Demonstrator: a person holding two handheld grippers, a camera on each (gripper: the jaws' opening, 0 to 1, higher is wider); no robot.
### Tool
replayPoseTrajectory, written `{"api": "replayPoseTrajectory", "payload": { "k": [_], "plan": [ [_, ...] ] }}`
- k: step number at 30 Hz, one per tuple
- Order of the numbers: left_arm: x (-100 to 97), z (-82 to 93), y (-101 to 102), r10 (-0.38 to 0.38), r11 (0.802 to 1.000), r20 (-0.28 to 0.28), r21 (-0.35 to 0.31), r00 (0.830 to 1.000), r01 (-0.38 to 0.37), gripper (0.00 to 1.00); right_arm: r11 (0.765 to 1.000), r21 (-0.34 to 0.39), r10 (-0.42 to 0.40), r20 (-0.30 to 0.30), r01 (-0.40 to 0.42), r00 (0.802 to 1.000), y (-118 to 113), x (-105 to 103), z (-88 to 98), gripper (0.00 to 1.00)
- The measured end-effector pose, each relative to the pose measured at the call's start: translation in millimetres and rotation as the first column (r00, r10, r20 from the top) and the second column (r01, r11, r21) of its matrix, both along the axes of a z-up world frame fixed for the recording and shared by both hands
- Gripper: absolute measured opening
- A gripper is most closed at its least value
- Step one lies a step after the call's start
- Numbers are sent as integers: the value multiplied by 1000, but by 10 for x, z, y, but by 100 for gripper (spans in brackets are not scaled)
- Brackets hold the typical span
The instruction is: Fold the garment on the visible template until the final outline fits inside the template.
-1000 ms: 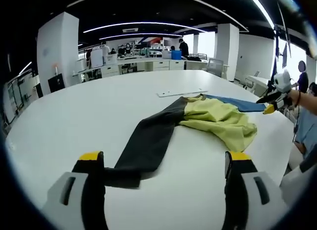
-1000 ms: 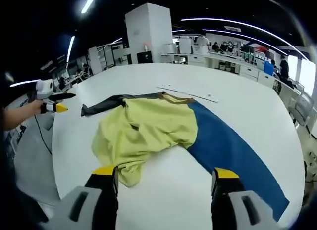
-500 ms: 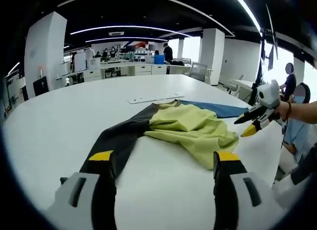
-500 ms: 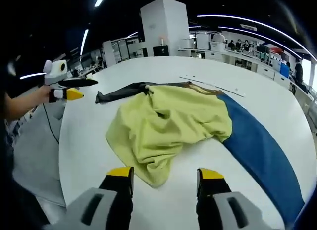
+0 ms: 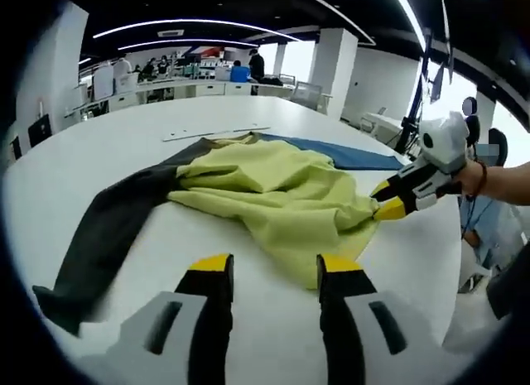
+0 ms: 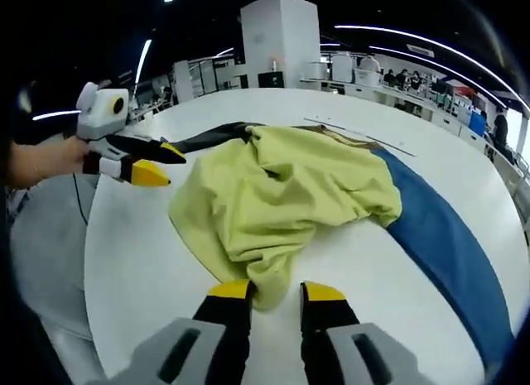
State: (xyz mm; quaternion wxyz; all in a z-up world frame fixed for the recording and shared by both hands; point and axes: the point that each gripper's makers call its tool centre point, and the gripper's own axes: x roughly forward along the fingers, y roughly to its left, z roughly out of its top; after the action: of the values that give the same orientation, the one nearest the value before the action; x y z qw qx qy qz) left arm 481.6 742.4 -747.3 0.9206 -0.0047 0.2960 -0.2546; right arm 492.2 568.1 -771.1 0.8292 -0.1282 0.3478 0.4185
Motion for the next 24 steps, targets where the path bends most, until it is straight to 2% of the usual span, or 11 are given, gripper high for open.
{"api": "replayPoseTrajectory", "payload": {
  "k": [8,12,13,16,19,24],
  "plan": [
    [18,-120,-131,-13,1000,-39,-3,999,13,26,1000,-2,12,27,-12,1000,46,-14,10,12],
    [-21,-215,-182,-33,999,-86,9,996,34,17,1000,10,8,26,-9,1000,64,-9,11,8],
    [1,-201,-207,-36,999,-69,8,997,36,15,1000,14,6,23,-6,1000,66,-9,14,8],
    [4,-194,-222,-41,999,-79,-11,996,40,11,1000,16,9,23,-9,1000,70,-17,18,5],
    [-5,-189,-215,-44,999,-82,-15,996,43,2,999,31,3,11,-3,1000,82,-41,30,2],
    [-28,-155,-181,-35,999,-95,-39,995,32,1,997,72,-30,-18,31,999,94,-68,80,0]
  ]
}}
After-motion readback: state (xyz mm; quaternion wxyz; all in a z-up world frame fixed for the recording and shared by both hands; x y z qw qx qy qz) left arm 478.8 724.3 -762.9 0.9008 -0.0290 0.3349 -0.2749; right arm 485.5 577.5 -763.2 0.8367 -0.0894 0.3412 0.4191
